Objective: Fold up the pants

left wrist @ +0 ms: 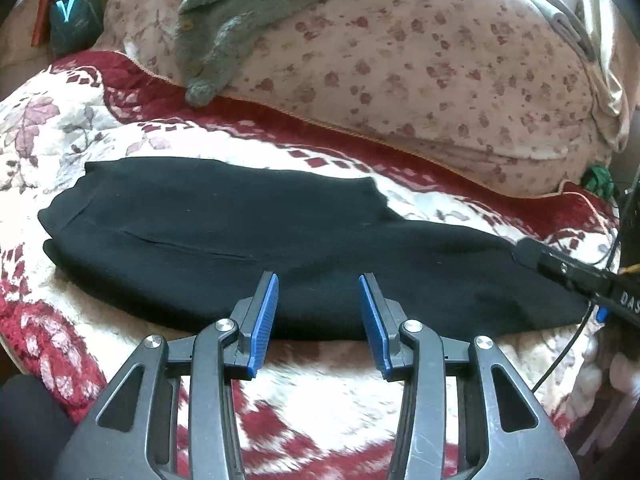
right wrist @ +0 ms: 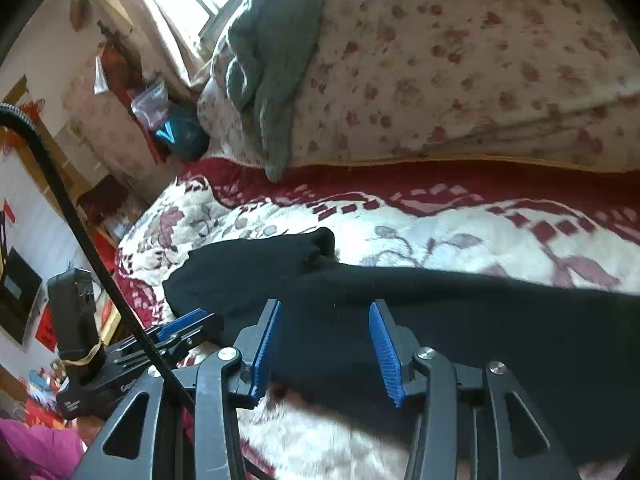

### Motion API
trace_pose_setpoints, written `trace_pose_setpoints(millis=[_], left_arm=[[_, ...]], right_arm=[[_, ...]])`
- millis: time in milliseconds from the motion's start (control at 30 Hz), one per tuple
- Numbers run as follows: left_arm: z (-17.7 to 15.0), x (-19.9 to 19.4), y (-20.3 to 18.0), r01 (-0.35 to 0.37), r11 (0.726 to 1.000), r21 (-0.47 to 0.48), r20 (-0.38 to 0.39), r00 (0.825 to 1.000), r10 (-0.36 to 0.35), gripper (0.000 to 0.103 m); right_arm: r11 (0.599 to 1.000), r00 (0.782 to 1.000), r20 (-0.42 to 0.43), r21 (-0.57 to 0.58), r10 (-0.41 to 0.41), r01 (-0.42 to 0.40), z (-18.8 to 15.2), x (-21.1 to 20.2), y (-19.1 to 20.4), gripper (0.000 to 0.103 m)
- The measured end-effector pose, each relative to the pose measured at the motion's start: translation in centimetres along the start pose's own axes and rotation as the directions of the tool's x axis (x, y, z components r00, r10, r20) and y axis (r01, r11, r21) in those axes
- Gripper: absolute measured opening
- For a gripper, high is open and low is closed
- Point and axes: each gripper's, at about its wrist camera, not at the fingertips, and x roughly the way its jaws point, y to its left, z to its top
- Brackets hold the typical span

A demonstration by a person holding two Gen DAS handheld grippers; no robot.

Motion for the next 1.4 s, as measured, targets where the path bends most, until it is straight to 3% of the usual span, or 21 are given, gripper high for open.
trace_pose_setpoints(millis=[100,233,433,633,800,933,1200,1267,1333,1400], left_arm=[[-0.2,-0.2,-0.6,0.023,1.000,-0.003,-0.014,1.000,-0.023,0.041],[-0.6,-0.2,-1.5,0.052,0.999,0.002,-0.034,0.998,-0.052,0.041],[-1.7,0.6,-4.0,0.124,0.992,0.039,-0.089,0.989,-0.120,0.041],[-2.0,1.0,-7.5,0.231,0.968,0.101,-0.123,0.968,-0.219,0.041],[-1.6,1.7,-11.1,0.279,0.947,0.162,-0.149,0.955,-0.256,0.041],[-1.1,2.8,-13.7,0.316,0.929,0.194,-0.184,0.942,-0.282,0.041],[0.1,5.6,-18.8,0.409,0.866,0.287,-0.267,0.902,-0.338,0.041],[0.8,6.7,-20.1,0.445,0.845,0.295,-0.298,0.884,-0.361,0.042],[1.4,8.1,-21.5,0.477,0.823,0.307,-0.339,0.863,-0.374,0.048],[1.9,9.1,-22.6,0.492,0.808,0.323,-0.361,0.853,-0.376,0.052]], right_arm=[[1.000,0.999,0.023,0.004,-0.027,0.027,-1.2,-1.9,-0.4,0.052],[0.997,0.996,0.046,0.020,-0.079,0.078,-2.6,-4.4,-1.4,0.052],[0.981,0.984,0.098,0.140,-0.147,0.133,-5.4,-8.8,-5.1,0.052],[0.936,0.967,0.110,0.298,-0.230,0.189,-8.4,-13.2,-9.9,0.053],[0.885,0.948,0.122,0.409,-0.294,0.223,-10.4,-16.2,-13.2,0.054],[0.856,0.950,0.115,0.476,-0.289,0.202,-11.2,-16.9,-15.3,0.060],[0.847,0.966,0.149,0.521,-0.209,0.103,-10.0,-15.6,-18.7,0.062],[0.839,0.967,0.169,0.540,-0.191,0.071,-9.6,-15.5,-19.6,0.062],[0.832,0.964,0.193,0.552,-0.181,0.046,-9.5,-15.6,-20.2,0.062],[0.830,0.962,0.217,0.557,-0.165,0.016,-9.8,-15.7,-20.4,0.062]])
